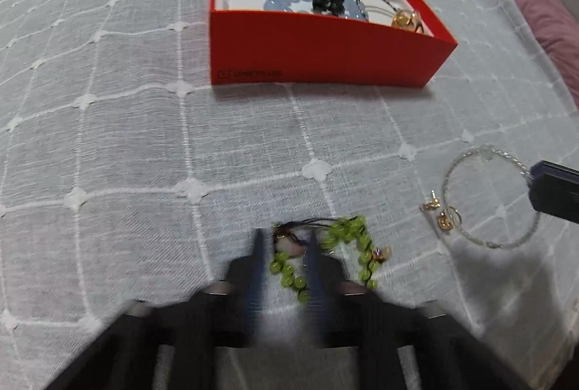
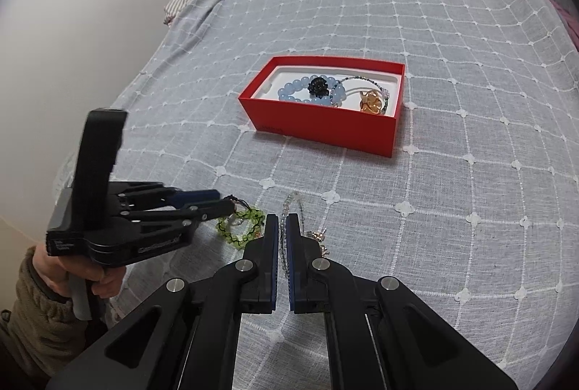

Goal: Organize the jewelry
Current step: 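Carry the green bracelet with the left tool while the right tool carries the clear bracelet into the red box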

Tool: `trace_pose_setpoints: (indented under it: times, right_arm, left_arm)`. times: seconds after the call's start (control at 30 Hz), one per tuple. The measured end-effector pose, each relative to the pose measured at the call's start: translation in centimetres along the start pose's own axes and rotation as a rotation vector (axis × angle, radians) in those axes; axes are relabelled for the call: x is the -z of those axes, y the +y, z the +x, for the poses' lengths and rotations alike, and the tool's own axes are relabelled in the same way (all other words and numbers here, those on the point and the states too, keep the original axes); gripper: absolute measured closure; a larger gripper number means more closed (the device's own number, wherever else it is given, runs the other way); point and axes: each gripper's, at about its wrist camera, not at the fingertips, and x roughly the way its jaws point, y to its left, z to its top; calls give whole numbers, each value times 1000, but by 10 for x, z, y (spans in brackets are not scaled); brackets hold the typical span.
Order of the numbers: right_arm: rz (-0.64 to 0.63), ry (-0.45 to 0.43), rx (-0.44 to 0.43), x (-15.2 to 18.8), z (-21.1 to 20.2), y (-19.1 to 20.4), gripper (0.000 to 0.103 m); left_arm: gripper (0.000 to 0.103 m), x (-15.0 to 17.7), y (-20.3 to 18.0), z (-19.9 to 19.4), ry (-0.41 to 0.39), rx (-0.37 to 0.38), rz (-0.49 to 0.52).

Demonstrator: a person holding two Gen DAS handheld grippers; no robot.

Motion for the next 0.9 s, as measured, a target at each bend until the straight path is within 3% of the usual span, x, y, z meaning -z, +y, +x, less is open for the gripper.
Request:
trace_pose_setpoints:
  times: [0.1, 0.33, 0.57, 0.9]
  right_arm:
    - [6, -10, -3, 0, -2, -1, 100]
    - [9, -30, -14, -3, -5, -2, 99]
    - [28, -61, -33, -13, -12, -5, 99]
    - [57, -99, -52, -48, -12, -12, 99]
  left_arm:
    - [102, -2, 3, -5, -23, -1, -29]
    - [102, -9, 17, -48, -132, 126, -118]
    - [102, -23, 15, -90, -238, 198, -112]
    - [102, -64, 14, -100, -274, 246, -125]
